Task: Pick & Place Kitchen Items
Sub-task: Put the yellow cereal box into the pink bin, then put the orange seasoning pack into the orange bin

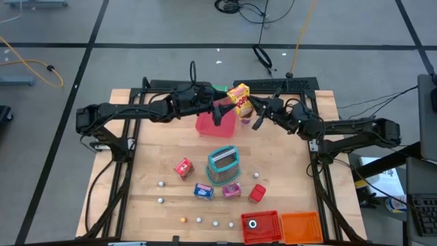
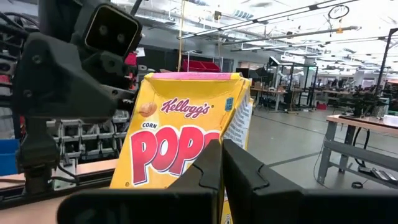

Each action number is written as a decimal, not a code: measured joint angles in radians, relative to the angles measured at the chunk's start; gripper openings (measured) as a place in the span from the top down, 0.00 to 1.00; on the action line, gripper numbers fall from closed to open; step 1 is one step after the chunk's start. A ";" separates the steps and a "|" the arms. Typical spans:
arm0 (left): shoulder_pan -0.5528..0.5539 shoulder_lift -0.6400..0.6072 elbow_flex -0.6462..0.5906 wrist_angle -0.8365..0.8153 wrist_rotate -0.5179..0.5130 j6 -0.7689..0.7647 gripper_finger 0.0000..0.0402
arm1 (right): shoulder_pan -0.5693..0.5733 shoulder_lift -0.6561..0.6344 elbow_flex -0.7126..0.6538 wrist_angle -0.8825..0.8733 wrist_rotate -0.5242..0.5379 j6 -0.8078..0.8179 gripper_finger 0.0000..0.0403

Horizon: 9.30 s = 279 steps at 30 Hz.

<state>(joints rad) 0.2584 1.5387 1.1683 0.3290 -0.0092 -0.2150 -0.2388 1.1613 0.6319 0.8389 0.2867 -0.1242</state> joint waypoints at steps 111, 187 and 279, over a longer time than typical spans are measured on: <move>0.124 0.426 0.000 0.137 -0.455 -0.015 0.87 | 0.011 -0.069 -0.002 -0.463 -0.001 -0.073 0.75; 0.030 0.256 -0.001 -0.111 -0.290 0.033 0.36 | -0.043 -0.074 -0.002 -0.653 0.315 -0.005 0.75; 0.023 0.129 0.000 -0.348 -0.357 0.029 0.36 | -0.436 -0.293 -0.182 -1.013 -0.108 0.256 0.95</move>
<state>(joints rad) 0.2810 1.6680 1.1683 -0.0185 -0.3661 -0.1864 -0.6746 0.8680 0.4496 -0.1741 0.1785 0.1315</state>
